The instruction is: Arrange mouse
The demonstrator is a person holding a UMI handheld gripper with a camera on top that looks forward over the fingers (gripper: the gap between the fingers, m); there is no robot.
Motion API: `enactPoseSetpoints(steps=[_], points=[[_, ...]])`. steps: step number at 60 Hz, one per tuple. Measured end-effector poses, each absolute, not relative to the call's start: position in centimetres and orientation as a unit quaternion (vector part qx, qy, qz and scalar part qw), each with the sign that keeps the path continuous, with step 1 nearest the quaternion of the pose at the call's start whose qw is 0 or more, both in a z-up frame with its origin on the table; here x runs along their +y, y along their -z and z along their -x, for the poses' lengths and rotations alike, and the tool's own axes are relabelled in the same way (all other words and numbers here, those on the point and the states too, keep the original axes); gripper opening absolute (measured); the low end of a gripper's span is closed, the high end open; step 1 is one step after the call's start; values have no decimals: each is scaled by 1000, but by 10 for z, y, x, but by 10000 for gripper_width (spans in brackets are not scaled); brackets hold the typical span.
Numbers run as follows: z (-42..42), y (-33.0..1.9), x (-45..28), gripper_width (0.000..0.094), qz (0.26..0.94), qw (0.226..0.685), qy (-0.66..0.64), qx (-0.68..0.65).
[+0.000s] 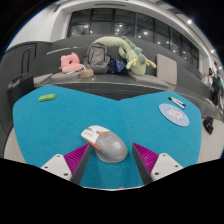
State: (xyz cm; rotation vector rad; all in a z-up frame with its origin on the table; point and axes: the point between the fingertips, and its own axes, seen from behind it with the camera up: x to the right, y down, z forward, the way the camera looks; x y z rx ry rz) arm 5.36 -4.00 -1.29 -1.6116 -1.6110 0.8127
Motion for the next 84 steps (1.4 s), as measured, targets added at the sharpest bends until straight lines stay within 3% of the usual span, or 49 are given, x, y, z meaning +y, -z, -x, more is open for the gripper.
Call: enactPoseSetpoints(steps=[26,36,37,42,53,57,63,75,80,84], points=[[17,16,-9,856,651,367,-285,-600],[24,20,-5,852,663,351,-288,-595],[24,21,-6,840,662,351,-289,-596],[25,22,-23,477,643,340,-304,-615],[26,21,-24,358,646,340,-308,-610],[22,18,-31,350,648,320,-323,-611],[19,-15,-30,349,636,312,-361,-606],[67,-126,84,348,620,414,-396,-537],[96,-135,163,348,639,446,-369,-506],[113,-120,218,348,659,450,-344,-495]])
